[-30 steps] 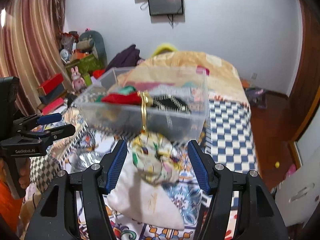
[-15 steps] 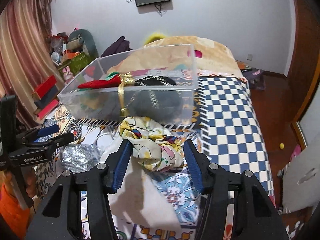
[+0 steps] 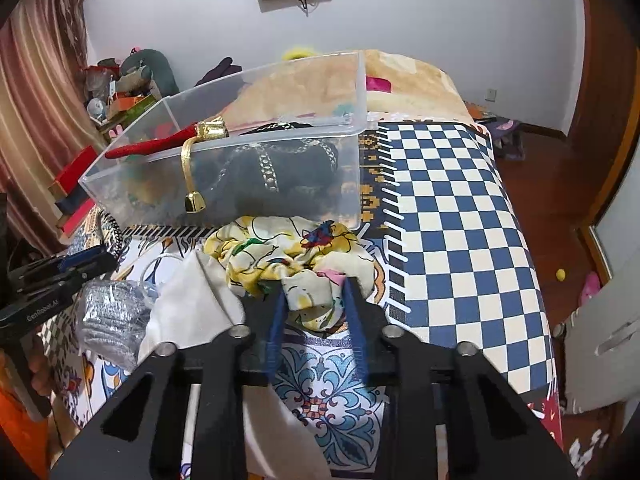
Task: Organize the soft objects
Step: 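Grasp the floral scarf with the right gripper while the left gripper grasps the beaded bracelet, then carry the scarf and bracelet with both grippers over the clear box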
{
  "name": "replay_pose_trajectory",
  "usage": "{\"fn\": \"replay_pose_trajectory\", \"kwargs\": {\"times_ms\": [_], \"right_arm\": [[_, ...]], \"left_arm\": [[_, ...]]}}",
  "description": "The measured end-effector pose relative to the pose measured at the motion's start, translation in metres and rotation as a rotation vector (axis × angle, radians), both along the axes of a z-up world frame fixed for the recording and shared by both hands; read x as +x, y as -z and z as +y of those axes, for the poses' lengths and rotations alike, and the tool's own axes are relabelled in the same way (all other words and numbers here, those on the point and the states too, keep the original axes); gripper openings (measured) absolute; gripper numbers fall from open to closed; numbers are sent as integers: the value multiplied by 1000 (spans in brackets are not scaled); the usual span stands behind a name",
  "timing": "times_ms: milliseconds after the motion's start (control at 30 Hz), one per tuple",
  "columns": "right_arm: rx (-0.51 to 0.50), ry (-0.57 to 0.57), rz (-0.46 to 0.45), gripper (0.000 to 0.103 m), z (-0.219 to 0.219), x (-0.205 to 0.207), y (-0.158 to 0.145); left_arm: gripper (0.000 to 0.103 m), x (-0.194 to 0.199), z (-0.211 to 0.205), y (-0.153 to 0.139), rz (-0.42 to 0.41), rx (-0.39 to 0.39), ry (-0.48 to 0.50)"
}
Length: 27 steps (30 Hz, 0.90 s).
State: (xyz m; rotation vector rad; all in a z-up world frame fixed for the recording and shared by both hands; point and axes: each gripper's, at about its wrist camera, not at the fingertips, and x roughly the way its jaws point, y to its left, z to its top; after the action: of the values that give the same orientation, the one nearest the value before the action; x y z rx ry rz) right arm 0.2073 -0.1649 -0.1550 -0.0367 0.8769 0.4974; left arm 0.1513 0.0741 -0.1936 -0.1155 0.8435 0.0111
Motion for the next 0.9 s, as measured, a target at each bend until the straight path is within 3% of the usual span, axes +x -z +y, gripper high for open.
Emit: {"fn": "replay_pose_trajectory", "kwargs": {"times_ms": [133,467,900], "right_arm": [[-3,-9,-10,13,-2,-4,-3],[18,-4,-113,11,-14,-22,-36],[94,9,-273,11,-17,-43,-88]], "left_arm": [[6,-9,-5,-4,-15,8,15],[6,-32,-12,-39,-109,7,36],[6,-31,-14,-97,-254,19,39]]}}
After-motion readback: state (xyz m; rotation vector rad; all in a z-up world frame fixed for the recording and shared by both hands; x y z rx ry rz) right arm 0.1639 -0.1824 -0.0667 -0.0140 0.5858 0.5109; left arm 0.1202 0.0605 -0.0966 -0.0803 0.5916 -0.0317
